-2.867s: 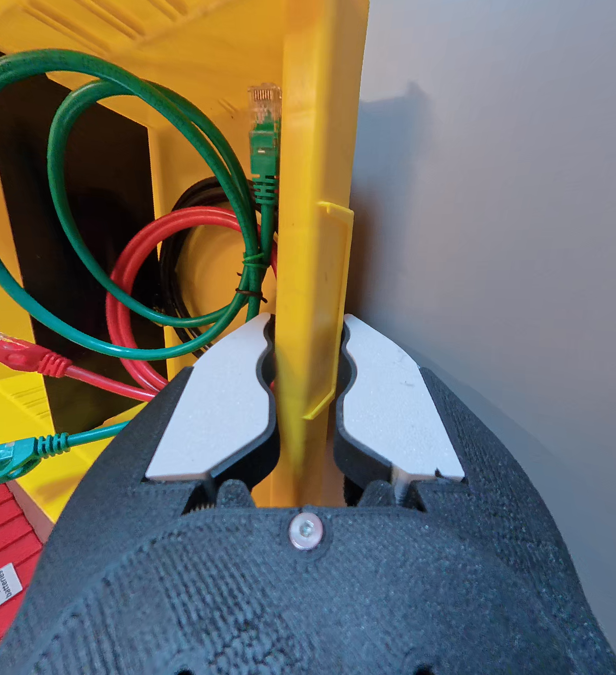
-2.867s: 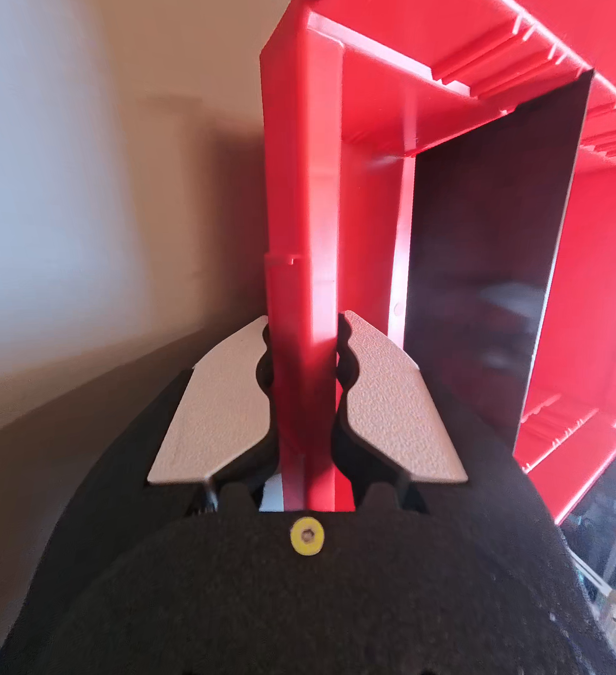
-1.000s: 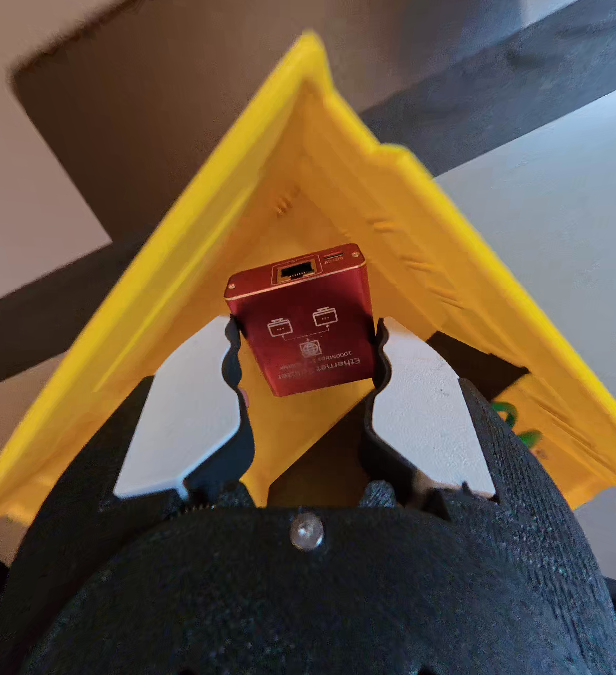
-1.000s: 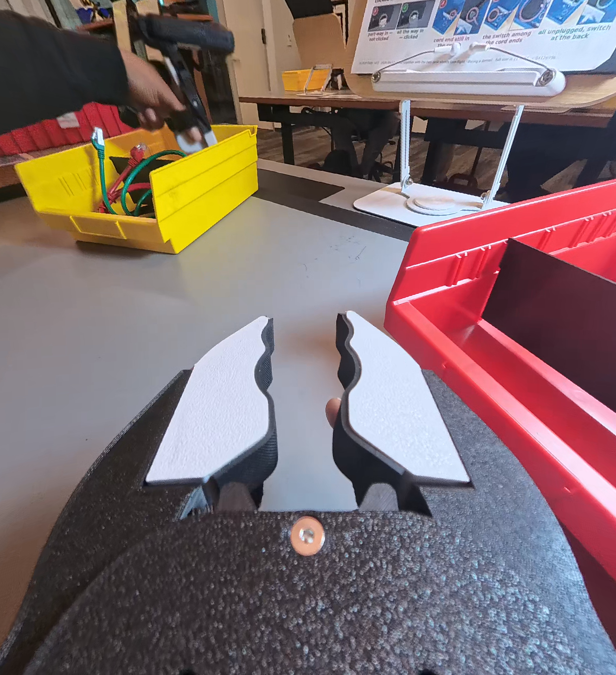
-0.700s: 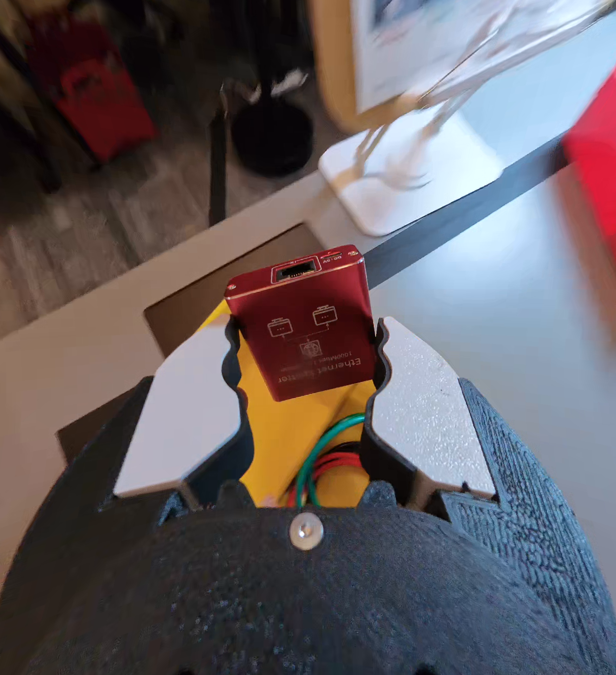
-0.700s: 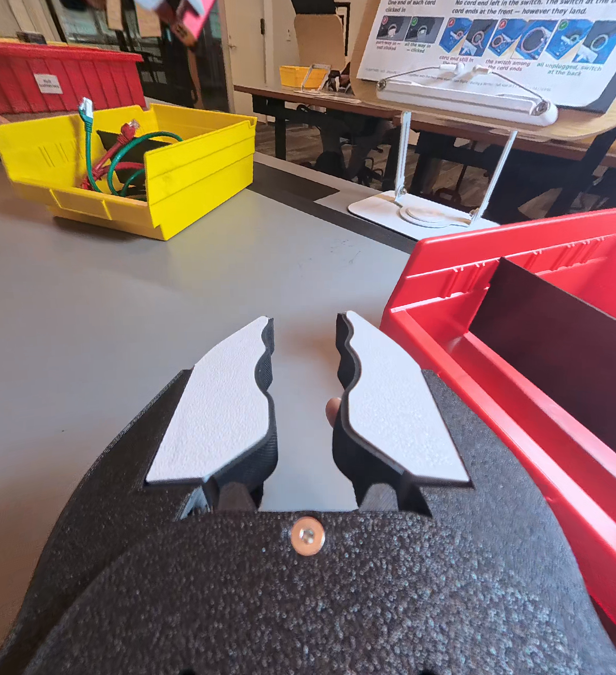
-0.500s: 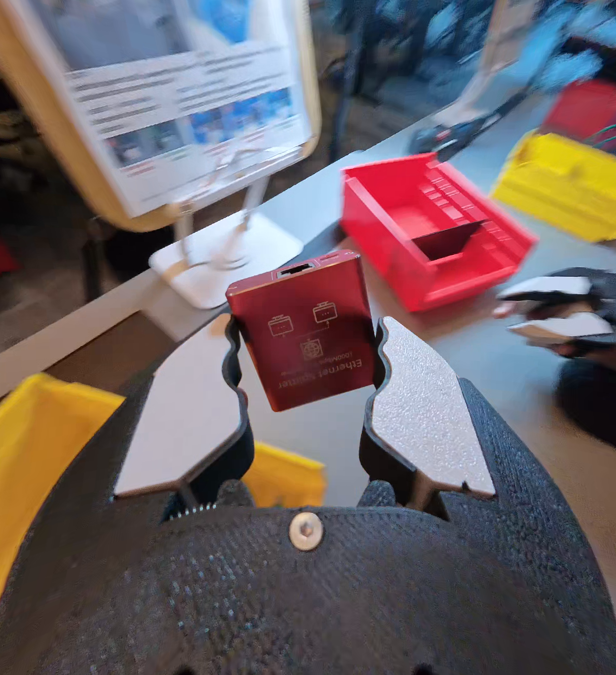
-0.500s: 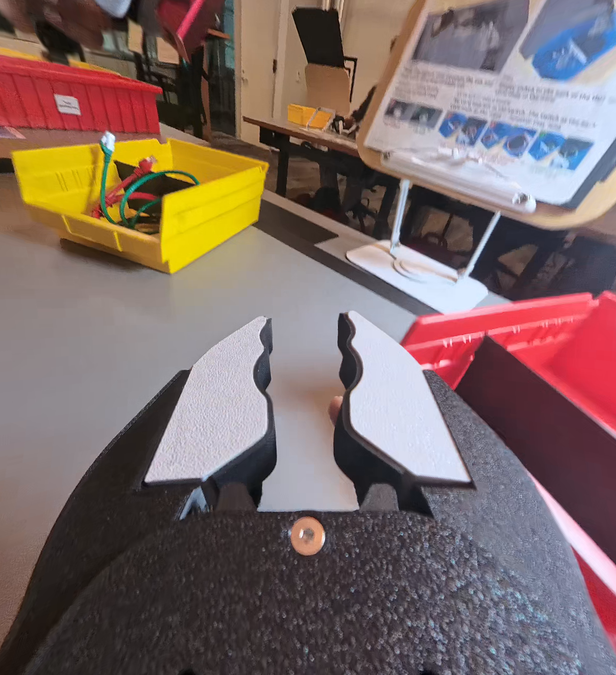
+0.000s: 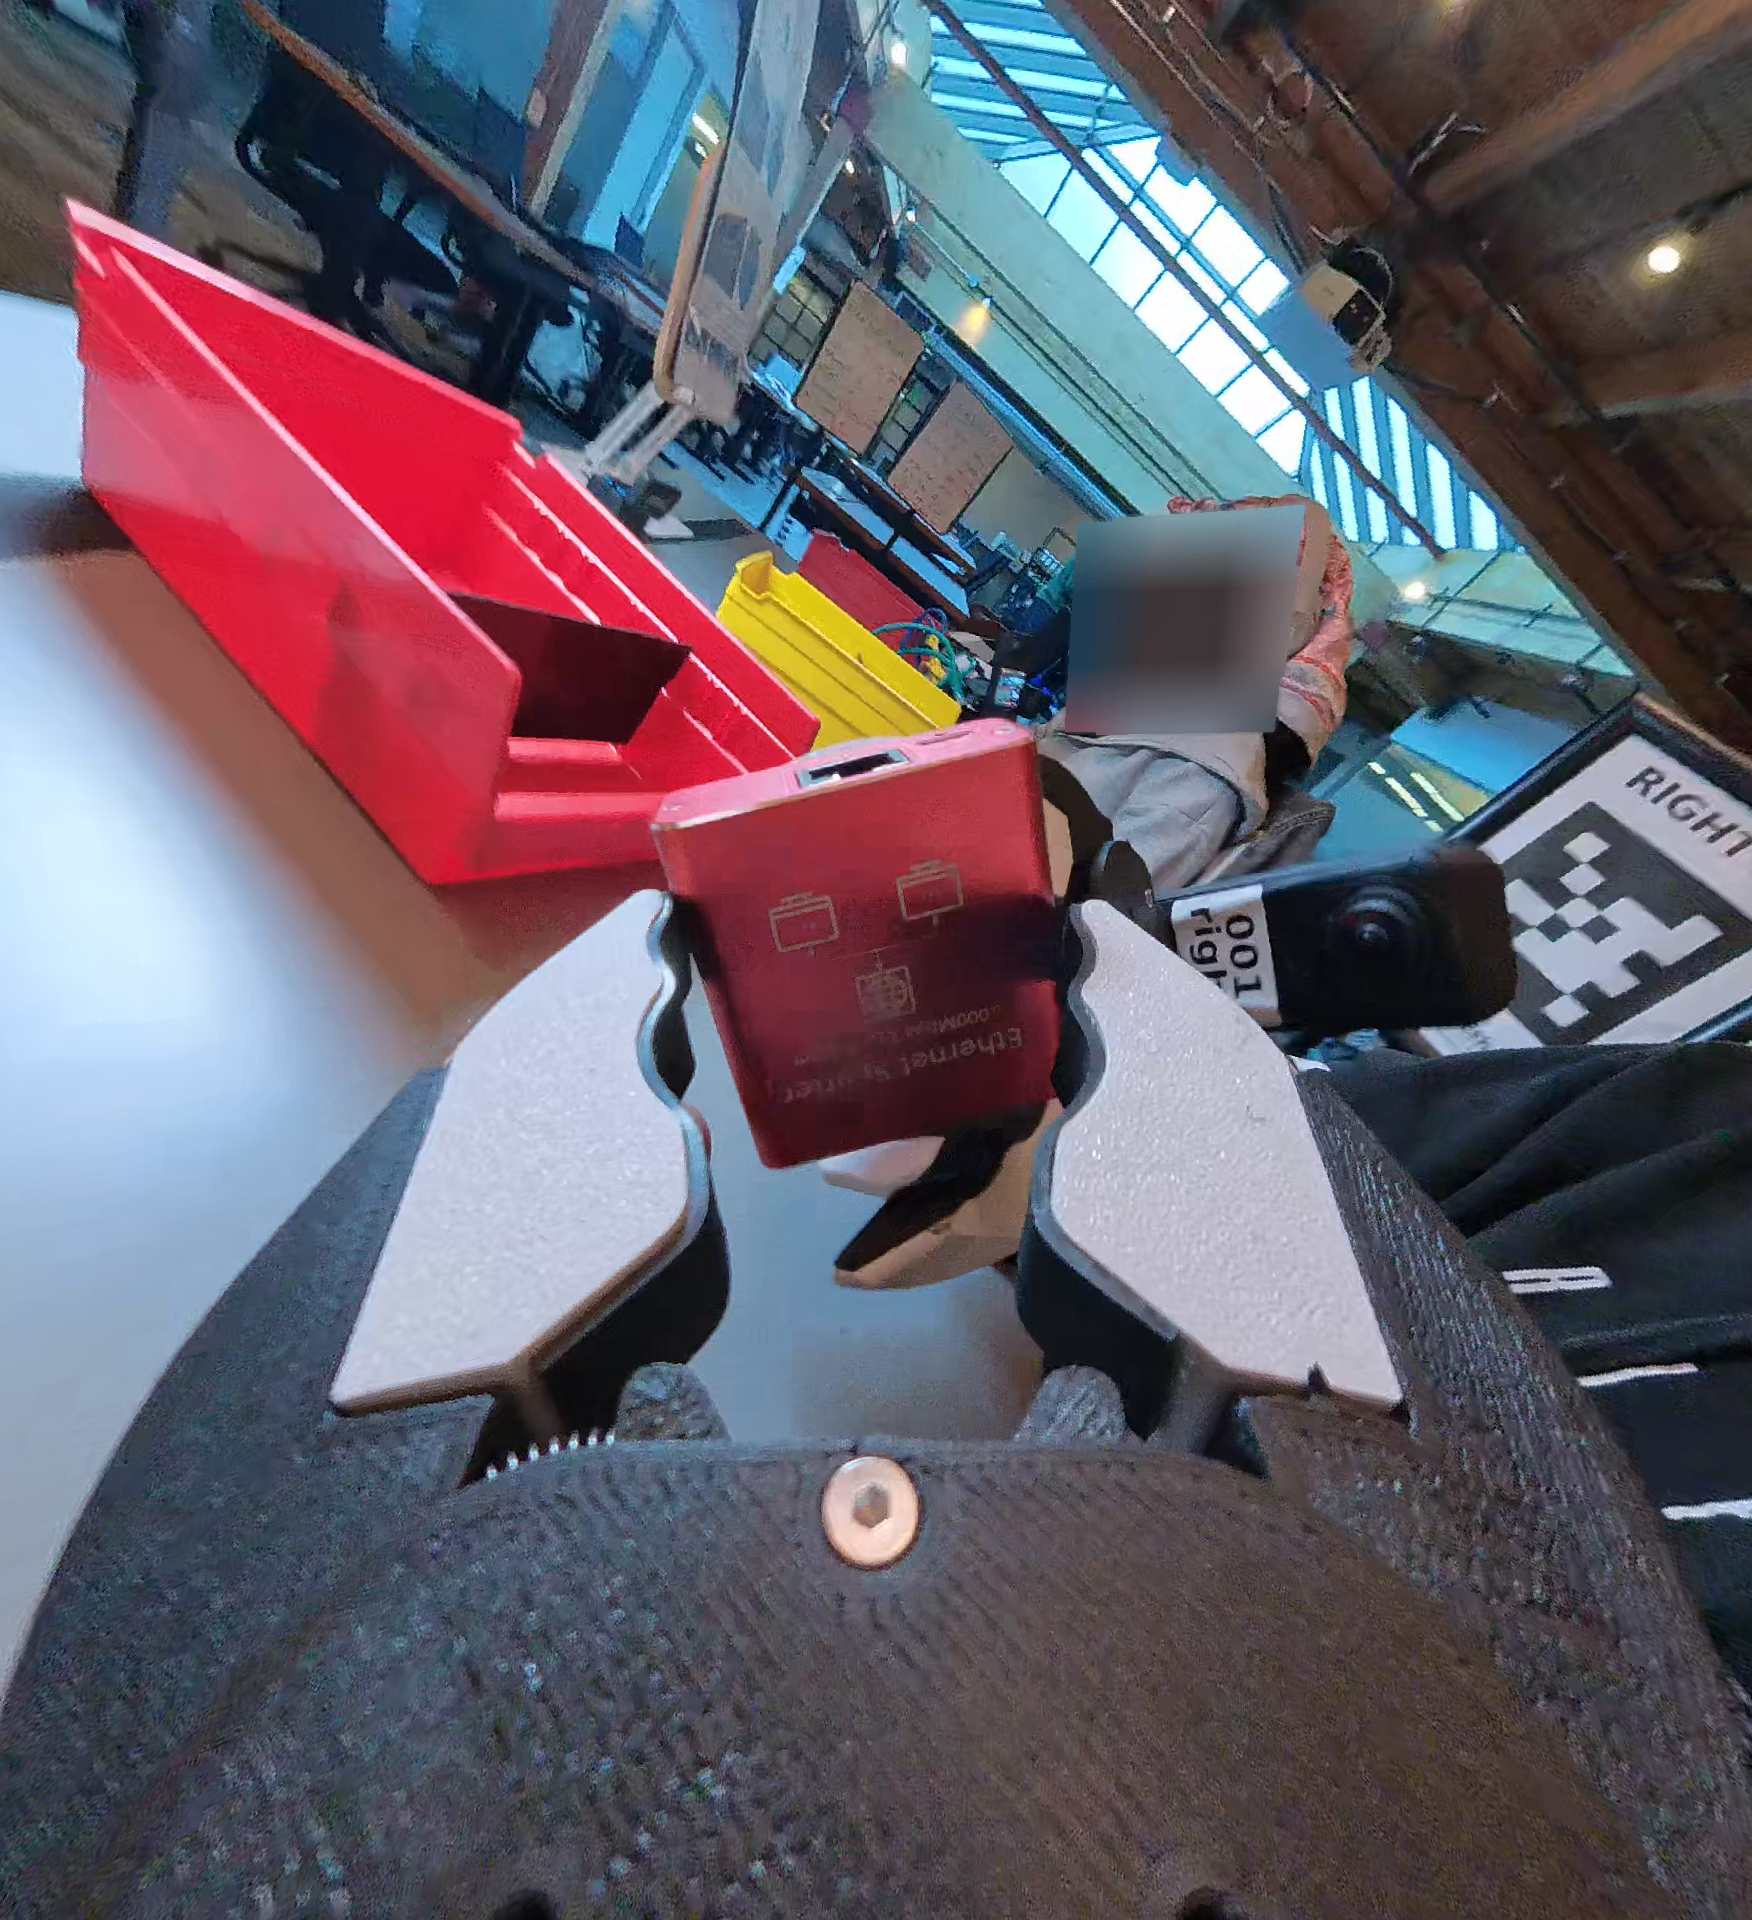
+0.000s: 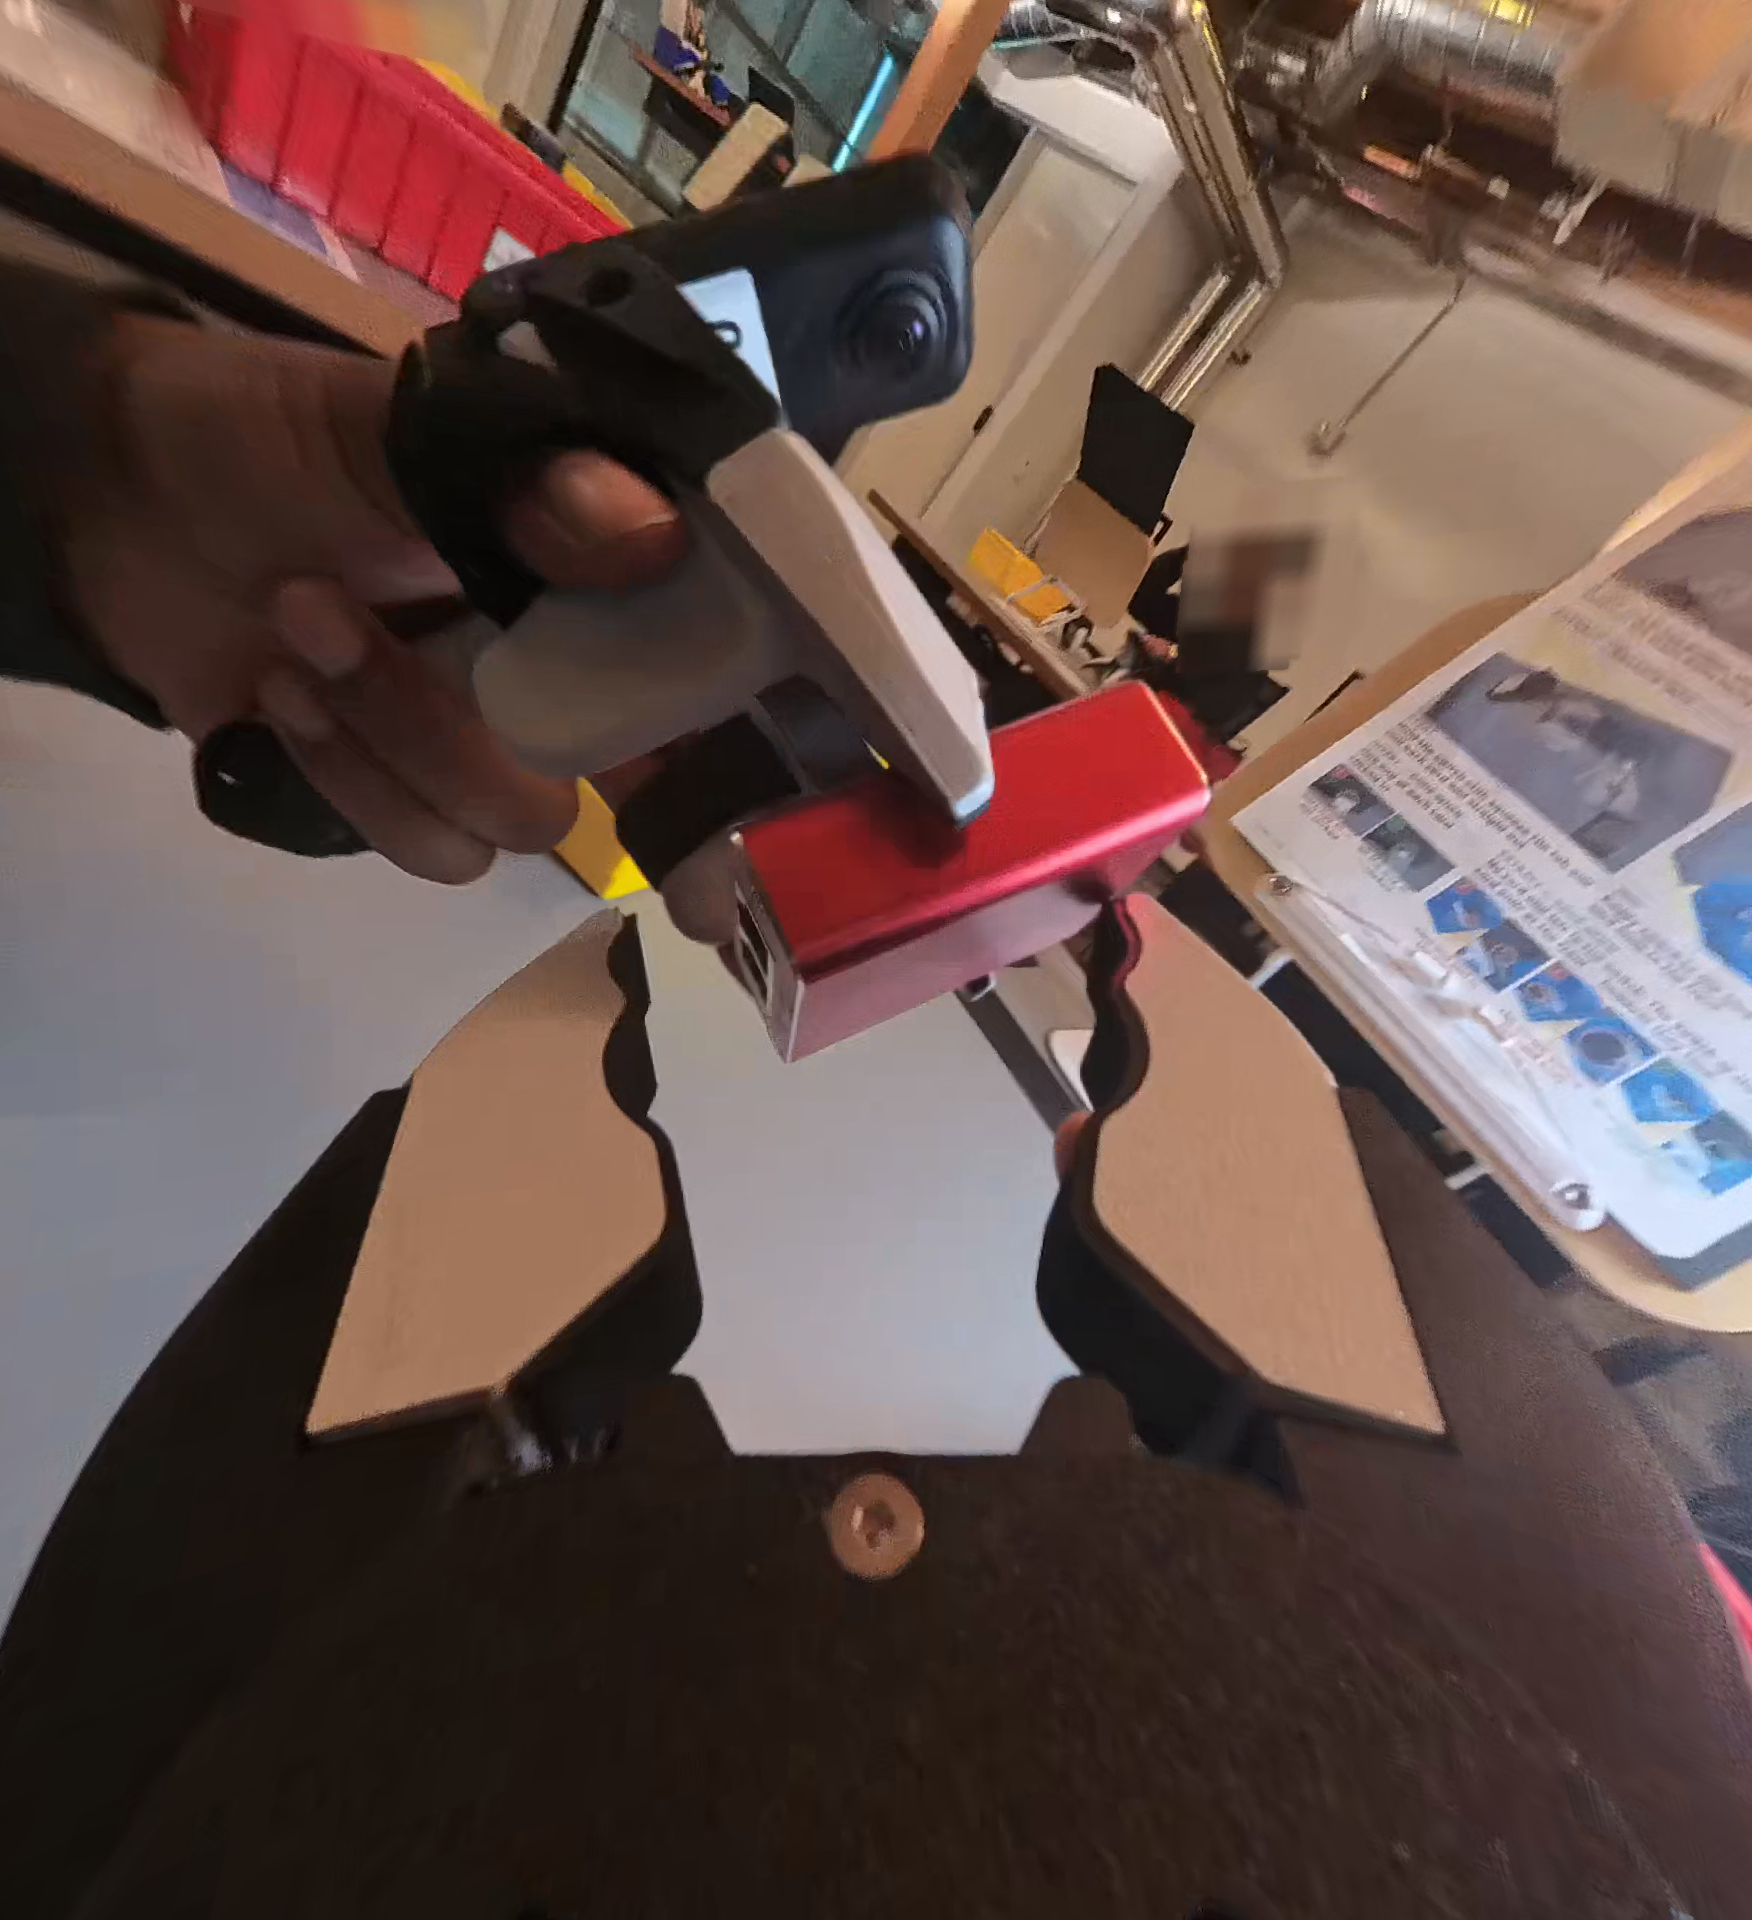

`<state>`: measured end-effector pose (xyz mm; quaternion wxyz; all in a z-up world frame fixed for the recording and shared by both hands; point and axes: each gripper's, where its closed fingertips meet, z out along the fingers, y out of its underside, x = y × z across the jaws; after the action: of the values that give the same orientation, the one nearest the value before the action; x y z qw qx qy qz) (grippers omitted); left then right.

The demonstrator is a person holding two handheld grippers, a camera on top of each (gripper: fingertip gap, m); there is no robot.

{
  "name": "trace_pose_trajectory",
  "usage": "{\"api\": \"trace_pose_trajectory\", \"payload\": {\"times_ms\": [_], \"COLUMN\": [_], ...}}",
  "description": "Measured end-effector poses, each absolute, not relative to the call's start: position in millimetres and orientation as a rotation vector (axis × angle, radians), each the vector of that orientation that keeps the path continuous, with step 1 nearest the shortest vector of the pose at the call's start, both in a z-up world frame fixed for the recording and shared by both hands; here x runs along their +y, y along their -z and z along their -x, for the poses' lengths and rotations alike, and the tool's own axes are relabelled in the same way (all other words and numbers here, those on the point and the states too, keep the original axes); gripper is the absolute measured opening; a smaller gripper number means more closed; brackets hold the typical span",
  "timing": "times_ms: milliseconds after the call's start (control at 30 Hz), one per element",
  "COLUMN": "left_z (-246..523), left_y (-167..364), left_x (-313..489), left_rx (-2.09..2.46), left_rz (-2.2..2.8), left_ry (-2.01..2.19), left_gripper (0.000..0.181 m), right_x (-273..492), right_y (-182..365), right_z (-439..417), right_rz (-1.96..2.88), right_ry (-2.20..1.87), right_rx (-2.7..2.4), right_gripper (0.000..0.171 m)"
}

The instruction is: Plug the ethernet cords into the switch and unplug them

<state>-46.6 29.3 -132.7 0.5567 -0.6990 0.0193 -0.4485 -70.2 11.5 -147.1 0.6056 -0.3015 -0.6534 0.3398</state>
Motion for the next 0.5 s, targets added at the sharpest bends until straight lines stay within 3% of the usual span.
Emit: {"api": "trace_pose_trajectory", "payload": {"times_ms": [33,200,267,500], "left_z": [44,36,36,34], "left_y": [136,164,168,169], "left_x": [29,35,37,38], "left_rx": [0.041,0.017,-0.022,-0.059], "left_rz": [1.654,1.741,1.742,1.715], "left_ry": [1.103,1.185,1.229,1.297], "left_gripper": [0.069,0.068,0.068,0.067], "right_x": [14,21,20,25], "right_y": [150,154,162,164], "right_z": [70,68,66,60], "right_rz": [0.672,0.710,0.732,0.822], "right_ry": [-0.756,-0.858,-0.915,-1.083], "right_rx": [-1.508,-1.500,-1.543,-1.540], "right_gripper": [0.084,0.089,0.079,0.078]}}
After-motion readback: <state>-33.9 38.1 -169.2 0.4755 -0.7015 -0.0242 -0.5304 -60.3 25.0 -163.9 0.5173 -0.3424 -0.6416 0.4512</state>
